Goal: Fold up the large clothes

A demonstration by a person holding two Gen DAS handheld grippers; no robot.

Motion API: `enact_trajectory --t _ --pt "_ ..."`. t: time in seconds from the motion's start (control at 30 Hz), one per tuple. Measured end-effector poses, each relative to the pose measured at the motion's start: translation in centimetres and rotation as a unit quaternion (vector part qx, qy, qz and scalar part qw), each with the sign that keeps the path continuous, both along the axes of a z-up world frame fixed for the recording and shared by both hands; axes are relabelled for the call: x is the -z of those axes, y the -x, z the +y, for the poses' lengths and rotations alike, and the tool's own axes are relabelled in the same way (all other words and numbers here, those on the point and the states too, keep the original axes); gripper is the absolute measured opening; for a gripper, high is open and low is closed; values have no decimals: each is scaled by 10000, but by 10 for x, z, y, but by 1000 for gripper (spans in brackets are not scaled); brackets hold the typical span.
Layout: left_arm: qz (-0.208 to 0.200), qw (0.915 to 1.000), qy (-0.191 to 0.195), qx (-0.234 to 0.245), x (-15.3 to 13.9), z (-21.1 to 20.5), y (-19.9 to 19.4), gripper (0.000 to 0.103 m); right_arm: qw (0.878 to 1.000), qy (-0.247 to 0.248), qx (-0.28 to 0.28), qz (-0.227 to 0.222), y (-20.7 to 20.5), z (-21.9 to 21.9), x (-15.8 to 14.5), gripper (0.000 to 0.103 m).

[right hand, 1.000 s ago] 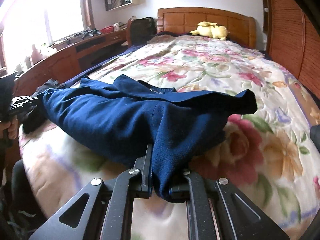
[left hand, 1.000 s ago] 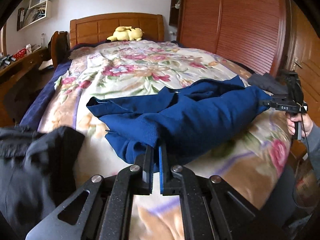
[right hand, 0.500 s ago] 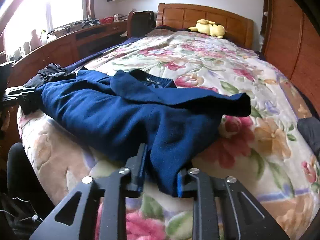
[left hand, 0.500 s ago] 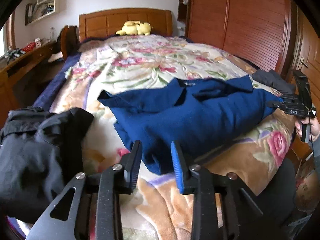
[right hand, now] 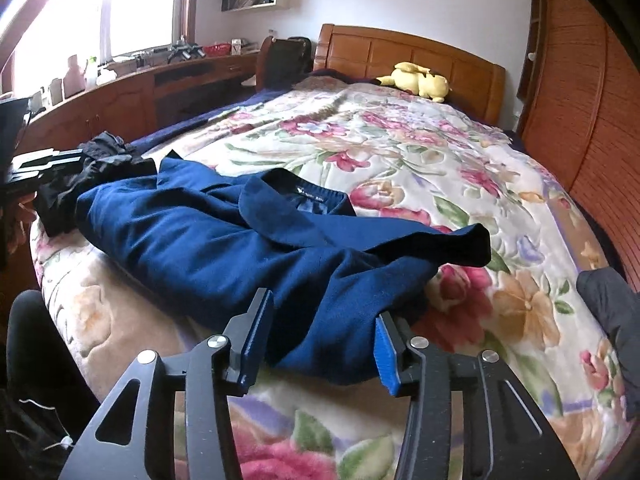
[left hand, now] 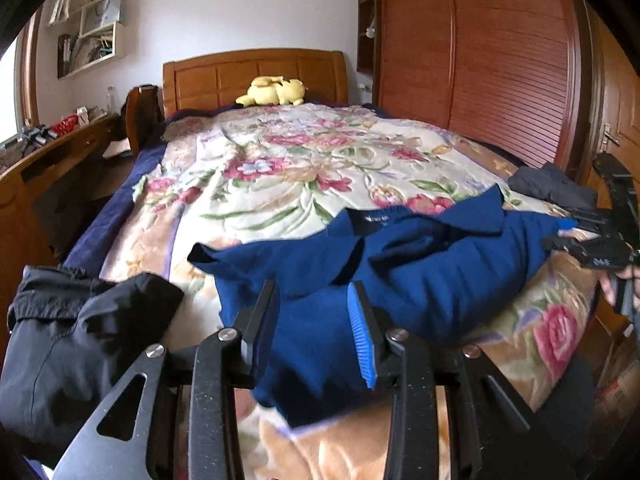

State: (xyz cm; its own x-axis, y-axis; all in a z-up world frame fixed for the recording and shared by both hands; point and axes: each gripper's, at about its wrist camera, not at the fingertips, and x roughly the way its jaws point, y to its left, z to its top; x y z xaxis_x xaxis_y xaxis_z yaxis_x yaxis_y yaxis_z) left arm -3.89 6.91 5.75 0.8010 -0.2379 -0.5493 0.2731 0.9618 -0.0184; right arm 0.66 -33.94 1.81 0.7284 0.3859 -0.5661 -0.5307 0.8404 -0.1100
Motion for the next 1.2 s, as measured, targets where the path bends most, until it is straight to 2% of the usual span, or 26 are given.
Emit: enact_trajectory --t 0.1,0.27,0.37,0.6,0.8,0.97,1.03,1.1,1.17,1.2 --pt "-56 9999 95 -51 2 -9 -10 37 9999 43 38 99 3 -6 -3 51" --pt "-153 9997 157 -133 9 -20 -23 37 9994 280 197 -28 12 -11 -10 53" --pt "-118 9994 319 -115 14 -23 -30 37 9991 334 209 -173 12 -2 -18 54" --pt "-140 9994 292 -117 20 -25 -33 38 9989 218 -55 -419 -8 33 -31 54" --pt "-160 9997 153 -131 30 -22 -30 38 9979 530 -369 -30 -49 73 -10 55" --pt "-134 9996 221 -83 32 -12 -28 38 9886 1295 -643 413 -82 100 14 55" --pt "-137 9997 200 -92 33 -9 -28 38 9875 1404 -581 423 -94 105 12 55" --pt "-140 9996 229 -107 32 -3 -28 38 9891 1314 -467 469 -110 106 3 54" --pt "-142 9995 262 -124 32 2 -29 38 9886 1389 -392 438 -128 108 -3 28" --pt "-146 9994 270 -139 32 4 -29 38 9871 1498 -369 422 -138 113 -5 10"
